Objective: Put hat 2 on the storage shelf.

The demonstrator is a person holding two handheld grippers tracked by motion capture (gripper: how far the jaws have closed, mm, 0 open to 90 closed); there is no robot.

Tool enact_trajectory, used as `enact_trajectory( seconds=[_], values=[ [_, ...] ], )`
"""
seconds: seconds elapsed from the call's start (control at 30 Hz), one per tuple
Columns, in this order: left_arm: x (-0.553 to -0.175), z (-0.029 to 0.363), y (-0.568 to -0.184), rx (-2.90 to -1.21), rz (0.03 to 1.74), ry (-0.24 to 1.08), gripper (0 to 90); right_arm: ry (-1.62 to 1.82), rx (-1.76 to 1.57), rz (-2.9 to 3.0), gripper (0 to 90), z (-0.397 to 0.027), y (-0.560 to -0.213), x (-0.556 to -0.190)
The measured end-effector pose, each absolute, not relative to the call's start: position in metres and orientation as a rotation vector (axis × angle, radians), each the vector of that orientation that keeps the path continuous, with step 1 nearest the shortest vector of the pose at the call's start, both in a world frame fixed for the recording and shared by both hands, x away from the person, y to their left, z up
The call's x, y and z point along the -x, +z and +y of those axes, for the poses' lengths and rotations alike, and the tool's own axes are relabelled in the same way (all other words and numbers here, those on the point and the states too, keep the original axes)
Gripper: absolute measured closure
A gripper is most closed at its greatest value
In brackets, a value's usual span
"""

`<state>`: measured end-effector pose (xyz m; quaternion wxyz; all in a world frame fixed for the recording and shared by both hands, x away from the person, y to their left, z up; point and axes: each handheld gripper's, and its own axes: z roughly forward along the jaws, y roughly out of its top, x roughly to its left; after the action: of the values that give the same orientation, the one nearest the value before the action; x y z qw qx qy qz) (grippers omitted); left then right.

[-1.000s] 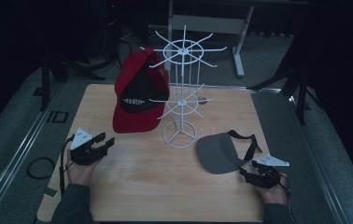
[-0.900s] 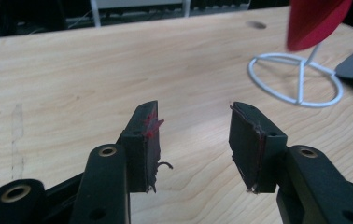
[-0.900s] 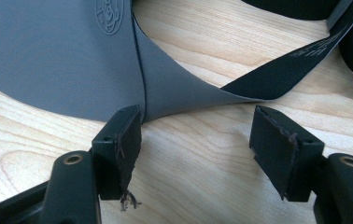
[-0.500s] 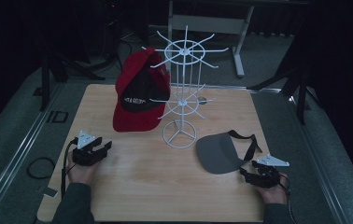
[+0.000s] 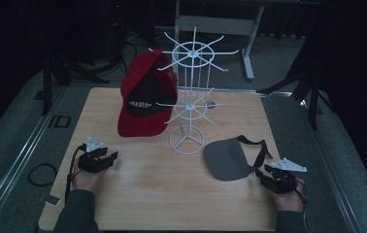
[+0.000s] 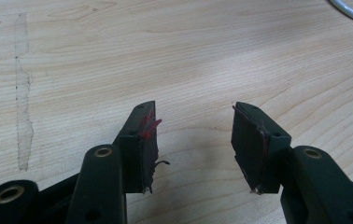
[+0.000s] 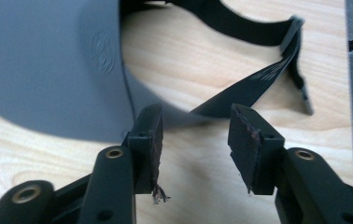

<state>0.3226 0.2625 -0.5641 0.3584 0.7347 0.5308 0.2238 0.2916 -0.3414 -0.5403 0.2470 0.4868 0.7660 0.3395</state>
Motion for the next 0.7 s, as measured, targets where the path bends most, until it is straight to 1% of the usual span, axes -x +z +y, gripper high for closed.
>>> enact_trajectory(
  seconds=[0.07,0.43,0.7],
  values=[
    [-0.323,0.262,-0.565,-1.904,1.371,0.577,51.0,0.919,-1.339,2.087,57.2,-0.342,-0.537,-0.296],
    [-0.324,0.25,-0.569,-1.988,1.354,0.59,51.1,0.829,-1.379,2.067,58.9,-0.342,-0.531,-0.32],
    [-0.325,0.247,-0.57,-1.995,1.348,0.556,50.5,0.776,-1.376,2.052,59.0,-0.347,-0.52,-0.34]
  ],
)
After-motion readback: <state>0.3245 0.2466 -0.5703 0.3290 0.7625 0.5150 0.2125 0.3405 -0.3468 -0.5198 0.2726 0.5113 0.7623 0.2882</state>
